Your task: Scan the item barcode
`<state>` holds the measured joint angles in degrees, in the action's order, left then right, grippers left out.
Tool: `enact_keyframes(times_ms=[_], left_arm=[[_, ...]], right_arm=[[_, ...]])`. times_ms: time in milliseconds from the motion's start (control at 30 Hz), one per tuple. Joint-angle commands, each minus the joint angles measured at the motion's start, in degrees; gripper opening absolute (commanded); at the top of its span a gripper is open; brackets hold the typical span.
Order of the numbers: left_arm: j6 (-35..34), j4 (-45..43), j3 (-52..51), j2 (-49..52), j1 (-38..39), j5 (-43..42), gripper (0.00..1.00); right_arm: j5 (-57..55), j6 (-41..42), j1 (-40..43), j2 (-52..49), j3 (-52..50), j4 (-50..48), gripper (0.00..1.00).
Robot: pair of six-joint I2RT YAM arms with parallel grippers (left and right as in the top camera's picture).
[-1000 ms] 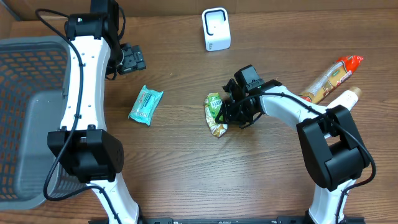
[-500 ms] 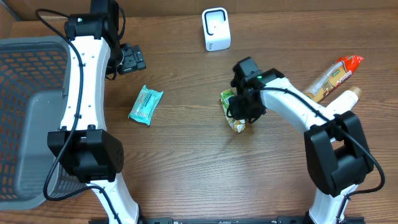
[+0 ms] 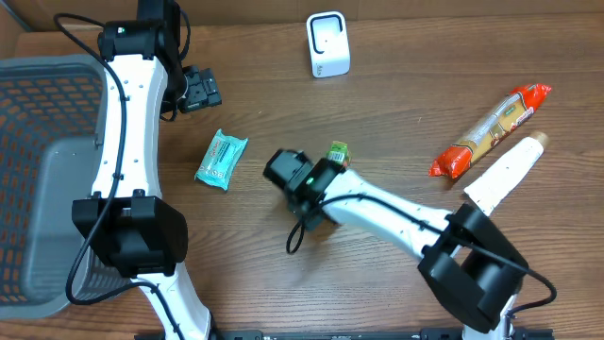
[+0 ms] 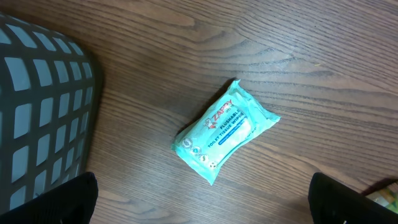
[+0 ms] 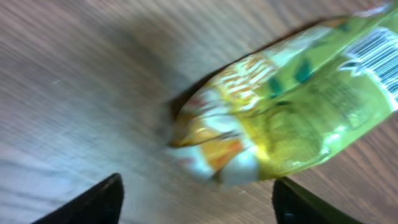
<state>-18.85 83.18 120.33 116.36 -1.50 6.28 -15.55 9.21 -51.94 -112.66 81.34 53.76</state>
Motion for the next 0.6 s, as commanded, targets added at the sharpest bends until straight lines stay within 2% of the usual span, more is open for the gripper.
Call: enact_keyframes(times_ms=[0, 167, 267, 400, 567], left_arm=[[1.1, 0.1, -0.2, 0.5, 0.0, 0.5, 1.0], [1.1, 0.1, -0.2, 0.5, 0.0, 0.5, 1.0], [1.1, 0.1, -0.2, 0.5, 0.0, 0.5, 1.0], [1.1, 0.1, -0.2, 0.5, 0.0, 0.5, 1.0], [1.1, 0.1, -0.2, 0.5, 0.0, 0.5, 1.0]], right_arm=[[-1.8, 3.5, 1.8, 0.6, 3.0, 0.7, 0.78], [-0.3, 13.4, 8.5, 3.1, 7.2, 4.0, 0.78], [11.3, 22.5, 16.7, 6.4, 8.0, 6.7, 0.8], [31.8, 24.0, 26.4, 6.8, 6.2, 7.8, 0.8], [45.3, 25.8, 31.5, 6.8, -2.7, 2.9, 0.8]])
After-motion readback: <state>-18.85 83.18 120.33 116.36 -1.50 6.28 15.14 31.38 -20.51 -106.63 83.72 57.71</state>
